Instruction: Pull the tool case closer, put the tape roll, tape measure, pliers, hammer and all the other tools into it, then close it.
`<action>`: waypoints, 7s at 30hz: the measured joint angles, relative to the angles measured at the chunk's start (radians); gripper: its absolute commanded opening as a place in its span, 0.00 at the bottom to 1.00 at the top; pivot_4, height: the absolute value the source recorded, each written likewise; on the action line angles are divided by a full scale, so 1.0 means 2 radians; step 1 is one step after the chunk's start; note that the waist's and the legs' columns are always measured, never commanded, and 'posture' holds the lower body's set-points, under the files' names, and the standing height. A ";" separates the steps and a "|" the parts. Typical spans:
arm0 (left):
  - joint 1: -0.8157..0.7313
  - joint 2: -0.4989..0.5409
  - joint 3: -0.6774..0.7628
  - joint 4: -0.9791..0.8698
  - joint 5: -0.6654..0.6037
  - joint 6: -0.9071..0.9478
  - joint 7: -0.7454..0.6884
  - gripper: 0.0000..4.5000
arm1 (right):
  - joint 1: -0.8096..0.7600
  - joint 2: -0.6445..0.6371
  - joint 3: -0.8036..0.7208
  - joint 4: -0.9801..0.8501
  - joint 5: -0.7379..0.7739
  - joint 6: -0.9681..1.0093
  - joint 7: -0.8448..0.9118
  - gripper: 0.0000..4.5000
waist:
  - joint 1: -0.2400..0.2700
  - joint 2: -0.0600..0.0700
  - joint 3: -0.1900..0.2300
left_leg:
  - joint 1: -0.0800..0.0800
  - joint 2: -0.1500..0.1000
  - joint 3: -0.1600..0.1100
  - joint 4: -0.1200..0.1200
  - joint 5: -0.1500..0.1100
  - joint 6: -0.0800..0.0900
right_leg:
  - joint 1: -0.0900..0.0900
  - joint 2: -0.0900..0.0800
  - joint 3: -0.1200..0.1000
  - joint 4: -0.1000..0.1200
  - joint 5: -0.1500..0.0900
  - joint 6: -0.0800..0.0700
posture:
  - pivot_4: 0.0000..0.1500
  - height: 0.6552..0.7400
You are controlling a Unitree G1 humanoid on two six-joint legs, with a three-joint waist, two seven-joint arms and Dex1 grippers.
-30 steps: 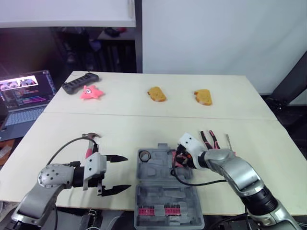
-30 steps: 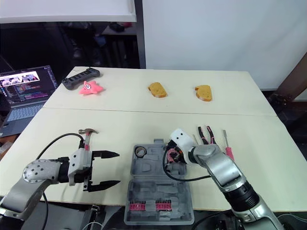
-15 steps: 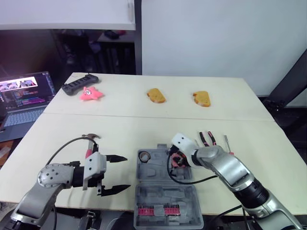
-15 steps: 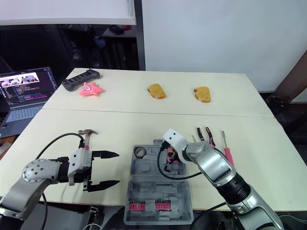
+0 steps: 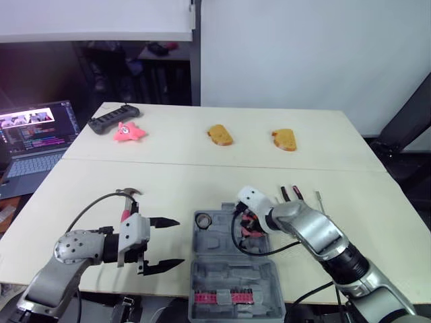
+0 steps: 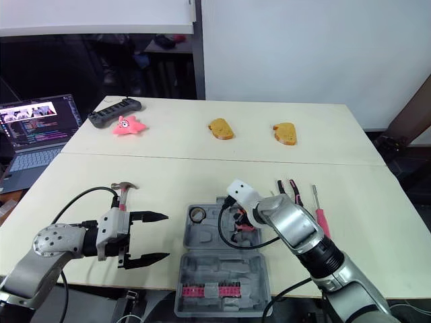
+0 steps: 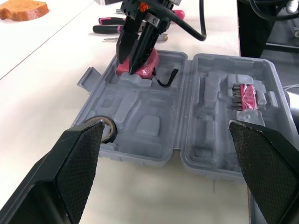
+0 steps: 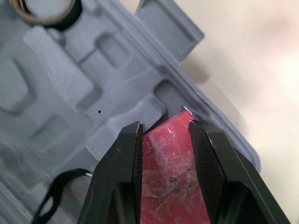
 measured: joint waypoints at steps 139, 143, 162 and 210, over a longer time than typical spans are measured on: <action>-0.038 0.139 0.215 0.542 0.038 -0.178 -0.048 1.00 | 0.545 -0.124 -0.621 -0.058 0.129 -0.392 0.254 0.99 | -0.001 0.006 0.021 | -0.011 0.000 0.005 -0.003 0.001 -0.001 | -0.013 0.000 0.003 0.002 0.002 0.001 | 1.00 1.00; -0.037 0.126 0.213 0.523 0.038 -0.174 -0.049 1.00 | 0.537 -0.123 -0.612 -0.079 0.143 -0.380 0.240 0.99 | -0.001 0.006 0.021 | -0.011 0.001 0.005 -0.003 0.001 -0.001 | -0.012 0.000 0.003 0.002 0.002 0.001 | 1.00 1.00; -0.003 0.029 0.054 0.025 -0.022 -0.029 -0.055 1.00 | 0.302 0.041 -0.348 -0.215 0.124 -0.113 -0.161 0.99 | -0.002 0.007 0.021 | -0.010 0.000 0.005 -0.002 0.002 -0.002 | -0.013 0.000 0.004 0.003 0.002 -0.001 | 1.00 1.00; -0.018 0.009 0.008 -0.001 0.002 -0.019 -0.012 1.00 | 0.124 0.050 -0.293 -0.003 0.049 -0.066 -0.217 0.22 | -0.014 0.007 0.020 | -0.009 0.000 0.004 -0.002 0.003 -0.003 | -0.013 0.002 0.004 0.008 0.003 0.000 | 1.00 1.00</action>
